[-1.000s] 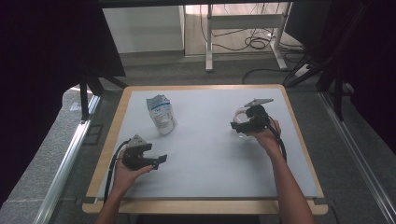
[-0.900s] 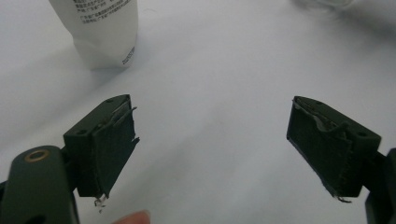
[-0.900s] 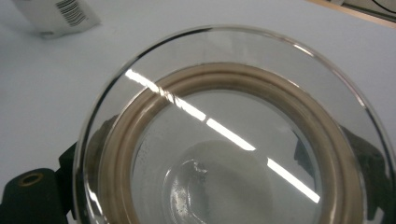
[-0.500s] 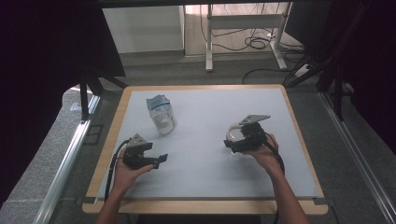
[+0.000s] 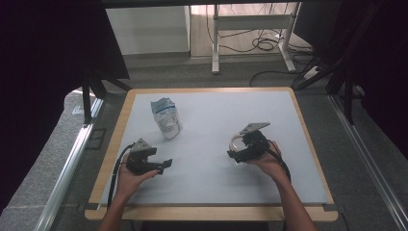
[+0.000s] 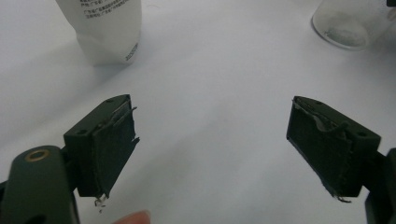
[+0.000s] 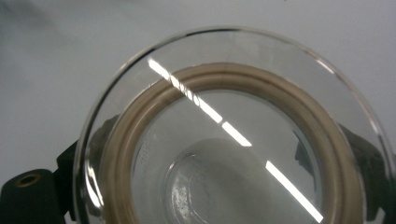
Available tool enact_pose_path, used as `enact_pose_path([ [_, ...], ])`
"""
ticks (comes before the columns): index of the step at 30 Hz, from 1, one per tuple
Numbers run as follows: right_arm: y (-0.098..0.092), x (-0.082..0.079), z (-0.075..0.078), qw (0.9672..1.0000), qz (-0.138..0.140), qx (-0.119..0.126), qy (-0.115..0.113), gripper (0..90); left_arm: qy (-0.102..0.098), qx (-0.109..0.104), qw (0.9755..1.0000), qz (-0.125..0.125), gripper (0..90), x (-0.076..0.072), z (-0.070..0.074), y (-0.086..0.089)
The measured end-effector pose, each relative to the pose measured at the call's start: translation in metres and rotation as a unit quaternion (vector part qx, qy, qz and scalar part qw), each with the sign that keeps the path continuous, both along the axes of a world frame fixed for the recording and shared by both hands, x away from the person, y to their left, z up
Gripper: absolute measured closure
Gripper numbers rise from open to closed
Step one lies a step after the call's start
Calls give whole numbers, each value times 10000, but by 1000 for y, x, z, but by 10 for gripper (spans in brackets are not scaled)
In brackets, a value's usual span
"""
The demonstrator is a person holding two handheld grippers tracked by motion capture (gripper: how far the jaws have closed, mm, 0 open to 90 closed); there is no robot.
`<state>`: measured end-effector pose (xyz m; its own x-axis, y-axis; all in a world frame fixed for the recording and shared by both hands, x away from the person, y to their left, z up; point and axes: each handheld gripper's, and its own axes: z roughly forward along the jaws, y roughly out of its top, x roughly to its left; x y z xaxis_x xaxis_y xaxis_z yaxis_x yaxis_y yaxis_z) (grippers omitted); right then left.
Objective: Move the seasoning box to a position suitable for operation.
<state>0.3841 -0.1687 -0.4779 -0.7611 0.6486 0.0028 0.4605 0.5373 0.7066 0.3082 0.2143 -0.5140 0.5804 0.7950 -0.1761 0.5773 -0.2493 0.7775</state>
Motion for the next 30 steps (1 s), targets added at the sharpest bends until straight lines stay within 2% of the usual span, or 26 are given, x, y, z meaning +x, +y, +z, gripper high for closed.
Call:
enact_pose_path([
  [1, 0, -1, 2, 10000, -55, 19, -38, 55, -9, 2, 10000, -6, 155, 0, 0, 0],
  [2, -1, -3, 10, 9997, -165, 62, -187, 38, -27, 6, 10000, 5, 158, -1, 0, 0],
  [3, -1, -3, 10, 9997, -165, 62, -187, 38, -27, 6, 10000, 5, 159, -1, 0, 0],
  [4, -2, -4, 14, 9994, -197, 148, -233, 35, -30, -3, 10000, 3, 159, -1, 0, 0],
  [5, -6, -7, 25, 9981, -317, 364, -370, 34, -44, -7, 10000, 1, 163, -1, 1, 0],
  [6, -6, -7, 25, 9981, -317, 364, -370, 34, -66, -9, 10000, 10, 163, -1, 1, 1],
  [8, -10, -12, 34, 9963, -360, 558, -538, 38, -96, -33, 9999, 38, 164, -2, 2, 1],
  [9, -14, -18, 43, 9945, -396, 651, -712, 48, -127, -46, 9999, 40, 173, -3, 3, 2],
  [10, -14, -18, 43, 9945, -396, 651, -712, 48, -148, -66, 9999, 48, 173, -4, 4, 2],
  [11, -20, -24, 49, 9922, -394, 836, -835, 77, -178, -87, 9998, 66, 178, -4, 5, 3],
  [12, -24, -28, 51, 9910, -387, 954, -859, 95, -195, -107, 9997, 90, 178, -5, 5, 3],
  [13, -24, -28, 51, 9910, -387, 954, -859, 95, -216, -101, 9997, 108, 178, -6, 6, 4],
  [14, -33, -35, 54, 9879, -366, 1222, -879, 135, -247, -112, 9995, 145, 178, -6, 7, 4],
  [15, -33, -35, 54, 9879, -366, 1222, -879, 135, -247, -112, 9995, 145, 178, -6, 7, 4],
  [17, -41, -41, 52, 9849, -435, 1407, -907, 152, -253, -95, 9995, 159, 176, -6, 7, 3],
  [19, -50, -47, 49, 9834, -536, 1437, -971, 158, -231, -58, 9996, 174, 171, -5, 6, 1],
  [24, -56, -48, 45, 9845, -538, 1411, -889, 166, -191, -44, 9997, 157, 168, -4, 4, -1],
  [27, -57, -49, 45, 9838, -590, 1417, -926, 179, -159, -25, 9998, 128, 167, -4, 2, -3],
  [28, -58, -50, 44, 9828, -652, 1414, -993, 233, -152, -39, 9998, 109, 168, -4, 1, -4],
  [29, -58, -50, 44, 9828, -652, 1414, -993, 233, -152, -39, 9998, 109, 170, -4, 1, -4],
  [30, -59, -52, 44, 9814, -700, 1425, -1083, 263, -151, -27, 9998, 110, 170, -4, 1, -4],
])
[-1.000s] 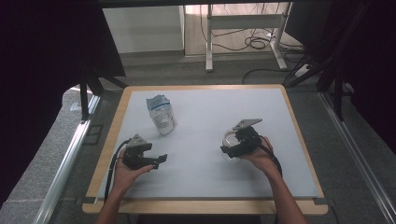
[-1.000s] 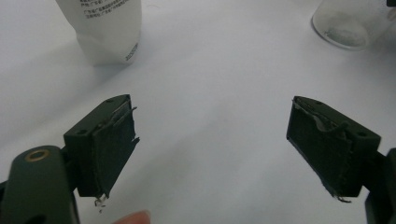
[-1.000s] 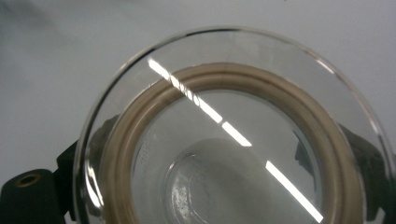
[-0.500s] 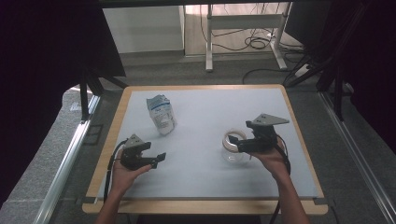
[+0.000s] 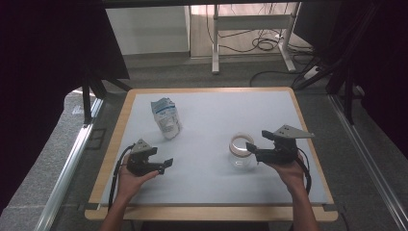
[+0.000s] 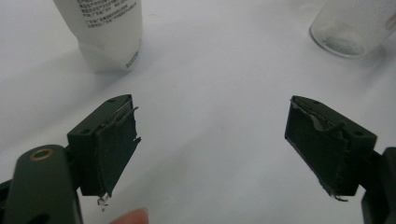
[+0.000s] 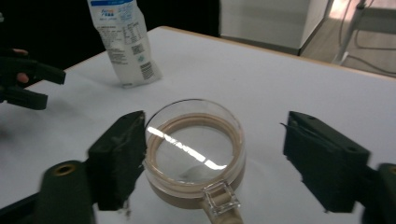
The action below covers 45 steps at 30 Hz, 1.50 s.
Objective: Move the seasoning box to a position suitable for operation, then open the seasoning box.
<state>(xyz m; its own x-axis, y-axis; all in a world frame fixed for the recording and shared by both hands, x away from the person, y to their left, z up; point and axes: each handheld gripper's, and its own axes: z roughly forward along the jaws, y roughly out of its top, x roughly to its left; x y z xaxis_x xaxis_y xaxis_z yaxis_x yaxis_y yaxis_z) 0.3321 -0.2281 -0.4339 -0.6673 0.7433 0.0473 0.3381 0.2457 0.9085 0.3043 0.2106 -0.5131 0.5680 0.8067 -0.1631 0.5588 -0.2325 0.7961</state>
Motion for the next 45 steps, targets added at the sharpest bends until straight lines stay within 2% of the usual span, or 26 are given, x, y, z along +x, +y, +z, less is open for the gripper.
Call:
enact_pose_path([
  [3, -3, -5, 0, 9997, -127, 6, -200, 418, -7, -17, 10000, 10, 176, -1, 0, 1],
  [7, -5, -10, 3, 9992, -237, -10, -318, 602, -19, -38, 10000, 6, 183, -2, 1, -1],
  [8, -5, -11, 1, 9989, -305, -114, -342, 676, -16, -44, 10000, -2, 192, -2, 1, -2],
  [9, -5, -11, 1, 9989, -305, -114, -342, 676, -16, -44, 10000, -2, 195, -2, 1, -2],
  [12, -6, -10, -3, 9986, -362, -215, -315, 782, -19, -42, 10000, -32, 208, -2, 0, -5],
  [15, -7, -8, -7, 9985, -394, -284, -260, 849, 2, -58, 10000, -57, 229, -2, -1, -6],
  [19, -6, -7, -8, 9984, -396, -329, -236, 884, 11, -61, 10000, -55, 266, -2, -3, -7],
  [26, -5, -6, -10, 9979, -456, -419, -198, 890, 42, -109, 9999, -61, 319, -2, -3, -8],
  [34, -2, -7, -13, 9979, -392, -481, -163, 892, 59, -194, 9998, -92, 380, -3, -4, -12],
  [39, 0, -12, -14, 9978, -340, -556, -141, 892, 34, -233, 9997, -79, 392, -3, -3, -12],
  [40, 1, -13, -18, 9977, -313, -601, -66, 893, 51, -250, 9996, -88, 404, -3, -4, -12],
  [44, 1, -15, -19, 9980, -302, -554, -60, 893, 62, -264, 9996, -97, 421, -3, -4, -13],
  [45, 0, -16, -18, 9976, -328, -605, -91, 893, 55, -249, 9996, -96, 421, -4, -4, -14],
])
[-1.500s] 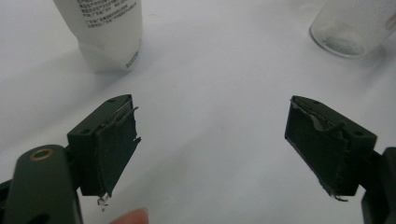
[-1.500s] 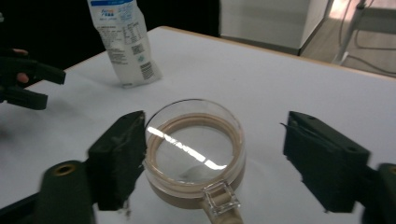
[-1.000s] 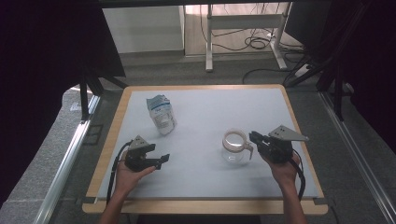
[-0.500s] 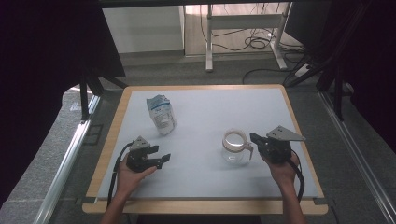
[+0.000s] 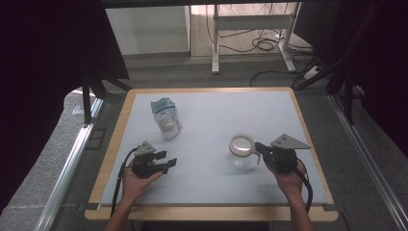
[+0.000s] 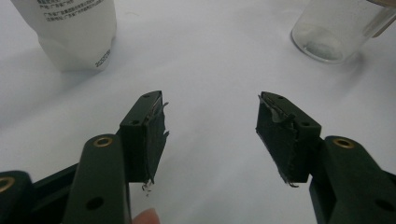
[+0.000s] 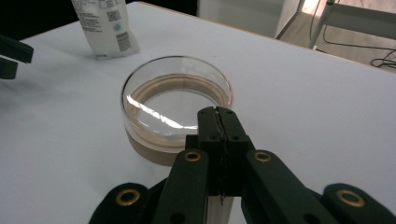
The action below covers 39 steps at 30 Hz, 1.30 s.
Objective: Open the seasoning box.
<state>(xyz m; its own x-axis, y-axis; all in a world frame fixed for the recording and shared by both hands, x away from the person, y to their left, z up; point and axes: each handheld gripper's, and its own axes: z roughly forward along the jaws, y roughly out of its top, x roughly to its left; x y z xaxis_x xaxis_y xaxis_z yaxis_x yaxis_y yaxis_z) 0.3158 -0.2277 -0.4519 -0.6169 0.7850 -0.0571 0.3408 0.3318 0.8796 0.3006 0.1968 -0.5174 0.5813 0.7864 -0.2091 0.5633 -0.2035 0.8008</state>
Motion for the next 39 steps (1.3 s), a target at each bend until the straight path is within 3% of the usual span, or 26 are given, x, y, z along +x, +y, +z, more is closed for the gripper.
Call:
enact_pose_path([
  [12, -7, -4, -1, 9999, 11, 142, -14, 894, -91, 16, 10000, 36, 531, 0, 2, -10],
  [15, -8, -5, -2, 9998, 22, 172, -40, 894, -119, 67, 9999, 6, 589, 1, 3, -15],
  [20, -8, -5, -3, 10000, -59, 7, -44, 894, -112, 94, 9998, -116, 705, 3, 5, -23],
  [23, -9, -6, -5, 9999, -63, 97, -63, 894, -93, 125, 9998, -160, 761, 6, 4, -27],
  [27, -7, -7, 0, 9998, -49, 105, -176, 894, -39, 152, 9996, -223, 767, 9, 1, -31],
  [39, -7, -5, -3, 9998, 43, 173, -90, 894, -8, 83, 9995, -312, 861, 11, 0, -38],
])
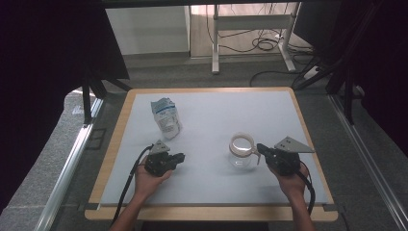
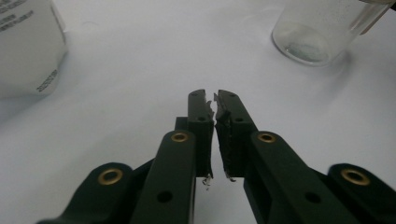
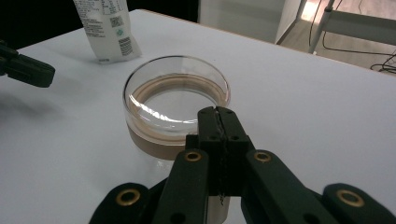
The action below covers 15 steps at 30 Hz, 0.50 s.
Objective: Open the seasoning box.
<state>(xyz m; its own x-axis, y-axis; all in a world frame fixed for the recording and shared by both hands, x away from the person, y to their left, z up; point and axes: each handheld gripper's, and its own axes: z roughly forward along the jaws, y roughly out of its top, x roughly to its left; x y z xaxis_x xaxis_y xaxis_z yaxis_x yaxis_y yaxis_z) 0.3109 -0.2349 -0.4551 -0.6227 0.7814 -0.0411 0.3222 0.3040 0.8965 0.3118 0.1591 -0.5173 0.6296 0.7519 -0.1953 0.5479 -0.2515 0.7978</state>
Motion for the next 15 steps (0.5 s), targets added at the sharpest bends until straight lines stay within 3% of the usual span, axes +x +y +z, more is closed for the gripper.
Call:
enact_pose_path([
  [15, 0, 0, -1, 10000, -4, -2, -8, 895, -204, -130, 9991, -355, 896, 15, 12, -39],
])
